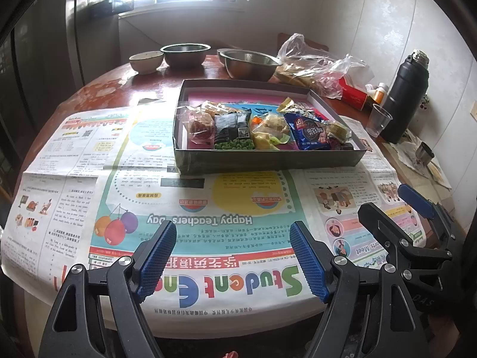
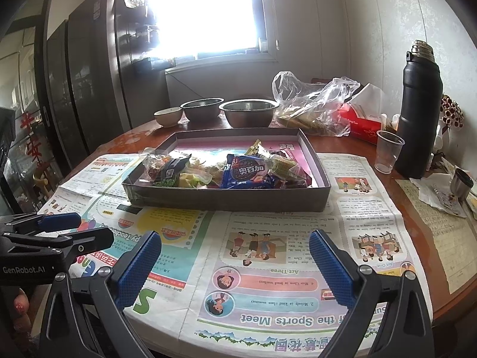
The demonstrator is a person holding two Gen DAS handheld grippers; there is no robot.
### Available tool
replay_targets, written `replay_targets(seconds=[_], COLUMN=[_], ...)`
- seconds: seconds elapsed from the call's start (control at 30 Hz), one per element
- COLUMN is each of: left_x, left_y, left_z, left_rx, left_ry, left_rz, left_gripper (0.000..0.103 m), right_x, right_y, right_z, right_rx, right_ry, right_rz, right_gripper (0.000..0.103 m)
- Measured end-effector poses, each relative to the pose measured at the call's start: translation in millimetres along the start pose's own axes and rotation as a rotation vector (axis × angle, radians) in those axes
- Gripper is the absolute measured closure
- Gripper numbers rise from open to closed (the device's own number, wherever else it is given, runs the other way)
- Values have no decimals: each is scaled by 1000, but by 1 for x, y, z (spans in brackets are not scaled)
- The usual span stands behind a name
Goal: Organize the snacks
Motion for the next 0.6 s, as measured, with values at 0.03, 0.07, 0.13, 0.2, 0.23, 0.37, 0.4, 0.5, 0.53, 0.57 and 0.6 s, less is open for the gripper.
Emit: replay_targets(seconds=[0.03,0.07,0.13,0.2,0.23,0.37,0.4,0.5,0.53,0.57,0.6], left_x=[0,0,0,1,1,2,3,4,4,5,6], left_y=[0,0,0,-1,-2,-4,-6,-10,-11,-12,-13], left_z=[0,0,0,0,0,1,1,2,2,3,4], left_rx=[0,-1,2,5,6,13,17,23,23,23,21], left_ry=[-1,-2,-2,3,4,10,13,14,16,18,22], left_rz=[2,5,12,18,19,24,25,27,25,22,18], left_gripper=[23,23,23,23,23,23,23,23,23,23,23], right_x=[0,0,-1,-1,-1,-3,-3,-4,-5,-5,-6], right_y=[0,0,0,-1,-1,-3,-4,-6,-7,-8,-10], right_z=[0,0,0,-1,-1,-1,-1,-1,-1,-1,-1], right_rx=[1,2,3,6,7,10,13,19,19,21,25], right_ry=[0,0,1,1,2,2,2,1,-1,-2,-2], right_rz=[0,-1,-4,-4,-5,-7,-9,-11,-12,-11,-11], right_gripper=[3,3,2,2,2,2,2,2,2,2,2])
Point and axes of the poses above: each gripper's, at about its wrist camera, not at the fingertips, and y roughly against the way its jaws point, x to its left, z to its top, the point moved 4 cm from there along -y, roughly the way its jaws point, and after that the axes turned 8 degrees about y, right-handed, at the moved point
